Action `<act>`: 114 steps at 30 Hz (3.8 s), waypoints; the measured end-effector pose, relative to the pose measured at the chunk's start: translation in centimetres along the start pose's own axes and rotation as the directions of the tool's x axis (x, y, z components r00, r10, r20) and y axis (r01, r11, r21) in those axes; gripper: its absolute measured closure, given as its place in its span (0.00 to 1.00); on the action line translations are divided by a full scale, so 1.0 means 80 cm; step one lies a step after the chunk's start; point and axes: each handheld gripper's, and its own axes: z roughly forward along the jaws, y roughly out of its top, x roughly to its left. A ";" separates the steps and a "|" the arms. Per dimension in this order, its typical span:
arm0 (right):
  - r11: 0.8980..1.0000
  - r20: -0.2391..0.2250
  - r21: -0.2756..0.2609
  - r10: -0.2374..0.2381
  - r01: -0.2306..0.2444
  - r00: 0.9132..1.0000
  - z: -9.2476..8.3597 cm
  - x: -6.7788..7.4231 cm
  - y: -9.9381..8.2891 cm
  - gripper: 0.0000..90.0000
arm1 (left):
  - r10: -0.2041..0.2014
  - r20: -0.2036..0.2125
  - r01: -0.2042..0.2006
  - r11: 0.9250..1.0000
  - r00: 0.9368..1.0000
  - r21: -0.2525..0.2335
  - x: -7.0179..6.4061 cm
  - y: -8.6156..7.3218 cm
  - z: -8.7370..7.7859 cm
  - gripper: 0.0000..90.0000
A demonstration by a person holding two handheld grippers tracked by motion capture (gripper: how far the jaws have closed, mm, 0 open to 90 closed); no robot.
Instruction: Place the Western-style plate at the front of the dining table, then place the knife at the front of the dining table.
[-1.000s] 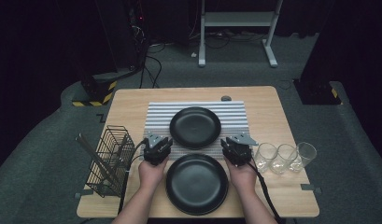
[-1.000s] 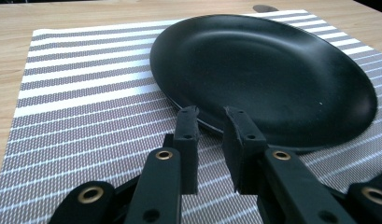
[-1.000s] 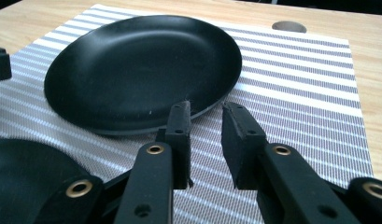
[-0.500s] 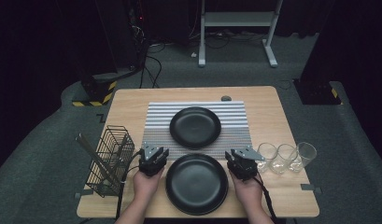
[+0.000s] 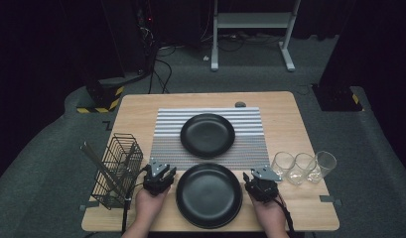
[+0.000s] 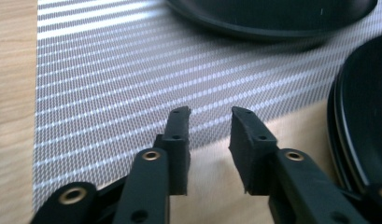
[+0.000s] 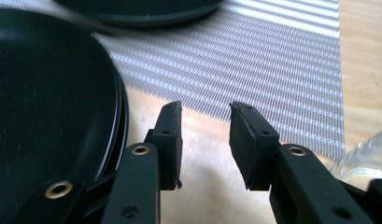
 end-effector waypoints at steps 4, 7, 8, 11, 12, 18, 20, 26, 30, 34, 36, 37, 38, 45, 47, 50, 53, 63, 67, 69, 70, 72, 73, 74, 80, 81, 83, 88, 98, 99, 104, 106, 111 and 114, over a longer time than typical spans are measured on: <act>0.999 -0.024 0.046 -0.013 0.014 1.000 0.002 0.000 -0.007 0.64 | 0.001 0.021 -0.001 1.000 1.000 0.000 0.003 -0.004 -0.005 0.71; 0.998 -0.033 0.060 -0.008 0.010 0.999 0.003 -0.003 -0.008 0.62 | 0.021 0.026 -0.021 1.000 0.999 0.000 0.003 -0.005 -0.007 0.66; 0.998 -0.034 0.064 -0.003 0.005 0.999 0.004 -0.004 -0.008 0.62 | 0.037 0.025 -0.037 0.999 0.999 -0.014 0.003 -0.005 -0.009 0.65; 0.996 -0.036 0.087 0.013 -0.010 0.999 0.006 -0.008 -0.009 0.59 | 0.038 0.042 -0.037 0.999 0.998 -0.022 0.005 -0.006 -0.012 0.61; 0.995 -0.040 0.095 0.025 -0.021 0.999 0.006 -0.010 -0.008 0.59 | 0.040 0.075 -0.037 0.999 0.996 -0.030 0.003 -0.006 -0.013 0.60; 0.994 -0.024 0.109 0.016 -0.013 1.000 0.003 -0.013 -0.011 0.57 | 0.022 0.105 -0.014 0.997 0.994 -0.075 0.002 -0.010 -0.021 0.54; 0.993 -0.031 0.117 0.018 -0.014 0.999 0.003 -0.013 -0.013 0.57 | 0.040 0.111 -0.033 0.997 0.993 -0.072 0.002 -0.008 -0.022 0.52; 0.994 -0.028 0.107 0.027 -0.024 0.999 0.002 -0.014 -0.018 0.56 | 0.054 0.137 -0.040 0.993 0.989 -0.109 -0.001 0.000 -0.029 0.48; 0.995 -0.023 0.090 0.033 -0.030 0.999 0.002 -0.013 -0.020 0.57 | 0.073 0.157 -0.051 0.989 0.985 -0.141 -0.004 0.003 -0.037 0.45; 0.996 -0.029 0.087 0.025 -0.023 0.999 0.001 -0.011 -0.021 0.62 | 0.090 0.139 -0.065 0.982 0.986 -0.176 -0.003 0.005 -0.046 0.44; 0.996 -0.025 0.087 0.028 -0.025 0.999 0.000 -0.010 -0.021 0.62 | 0.117 0.117 -0.092 0.976 0.986 -0.199 -0.005 0.007 -0.052 0.41; 0.996 -0.024 0.087 0.028 -0.025 0.999 0.000 -0.010 -0.021 0.62 | 0.116 0.117 -0.090 0.974 0.986 -0.207 -0.006 0.008 -0.055 0.41; 0.996 -0.027 0.088 0.029 -0.027 0.999 0.000 -0.010 -0.021 0.62 | 0.116 0.117 -0.090 0.974 0.986 -0.207 -0.006 0.008 -0.055 0.42; 0.996 -0.030 0.088 0.030 -0.027 0.999 0.001 -0.011 -0.021 0.62 | 0.156 0.113 -0.125 0.961 0.981 -0.245 -0.012 0.011 -0.070 0.42; 0.996 -0.030 0.088 0.030 -0.027 0.999 0.001 -0.011 -0.021 0.62 | 0.157 0.119 -0.124 0.962 0.980 -0.244 -0.014 0.012 -0.072 0.40; 0.996 -0.031 0.088 0.029 -0.026 0.999 0.000 -0.010 -0.021 0.62 | 0.155 0.117 -0.123 0.962 0.981 -0.243 -0.019 0.017 -0.079 0.38; 0.996 -0.033 0.088 0.027 -0.024 0.999 0.000 -0.010 -0.022 0.62 | 0.150 0.119 -0.116 0.960 0.981 -0.254 -0.021 0.022 -0.085 0.37; 0.996 -0.034 0.087 0.023 -0.020 0.999 -0.001 -0.010 -0.022 0.62 | 0.147 0.119 -0.105 0.948 0.982 -0.302 -0.019 0.037 -0.101 0.34; 0.996 -0.033 0.087 0.023 -0.020 0.999 -0.001 -0.010 -0.022 0.62 | 0.145 0.129 -0.099 0.945 0.981 -0.311 -0.018 0.040 -0.105 0.36; 0.996 -0.032 0.088 0.024 -0.021 0.999 -0.001 -0.010 -0.022 0.62 | 0.132 0.140 -0.083 0.947 0.981 -0.310 -0.015 0.044 -0.109 0.36; 0.996 -0.031 0.087 0.024 -0.021 0.999 -0.001 -0.010 -0.022 0.62 | 0.129 0.142 -0.079 0.946 0.981 -0.314 -0.014 0.045 -0.111 0.36; 0.996 -0.031 0.088 0.026 -0.023 0.999 -0.001 -0.010 -0.023 0.62 | 0.126 0.143 -0.074 0.945 0.982 -0.319 -0.013 0.047 -0.114 0.36; 0.996 -0.031 0.088 0.026 -0.024 0.999 -0.001 -0.010 -0.023 0.62 | 0.127 0.133 -0.079 0.944 0.983 -0.321 -0.013 0.047 -0.116 0.36; 0.996 -0.031 0.088 0.026 -0.023 0.999 -0.001 -0.010 -0.023 0.62 | 0.127 0.114 -0.083 0.942 0.985 -0.324 -0.014 0.047 -0.117 0.39; 0.996 -0.031 0.088 0.026 -0.023 0.999 -0.001 -0.010 -0.023 0.62 | 0.129 0.128 -0.082 0.944 0.983 -0.318 -0.017 0.050 -0.123 0.41; 0.996 -0.031 0.088 0.026 -0.023 0.999 -0.001 -0.010 -0.023 0.62 | 0.128 0.134 -0.080 0.944 0.983 -0.321 -0.018 0.051 -0.126 0.41; 0.996 -0.031 0.088 0.026 -0.023 0.999 -0.001 -0.010 -0.023 0.62 | 0.128 0.134 -0.080 0.944 0.983 -0.321 -0.018 0.051 -0.128 0.41; 0.996 -0.031 0.088 0.026 -0.023 0.999 -0.001 -0.010 -0.023 0.62 | 0.120 0.144 -0.068 0.943 0.982 -0.326 -0.015 0.053 -0.137 0.44; 0.996 -0.031 0.088 0.026 -0.023 0.999 -0.001 -0.010 -0.023 0.62 | 0.106 0.152 -0.049 0.939 0.983 -0.340 -0.008 0.056 -0.149 0.46; 0.996 -0.031 0.088 0.026 -0.023 0.999 -0.001 -0.010 -0.023 0.62 | 0.106 0.152 -0.049 0.939 0.983 -0.340 -0.008 0.056 -0.149 0.46; 0.996 -0.031 0.088 0.026 -0.023 0.999 -0.001 -0.010 -0.023 0.62 | 0.108 0.153 -0.048 0.937 0.982 -0.347 -0.007 0.058 -0.154 0.47; 0.996 -0.031 0.088 0.026 -0.023 0.999 -0.001 -0.010 -0.023 0.62 | 0.115 0.150 -0.055 0.933 0.982 -0.356 -0.008 0.059 -0.159 0.48; 0.996 -0.031 0.088 0.026 -0.023 0.999 -0.001 -0.010 -0.023 0.62 | 0.110 0.142 -0.051 0.928 0.984 -0.369 -0.005 0.062 -0.166 0.48; 0.996 -0.031 0.088 0.027 -0.024 0.999 -0.001 -0.010 -0.023 0.62 | 0.103 0.137 -0.043 0.924 0.985 -0.380 -0.002 0.063 -0.170 0.49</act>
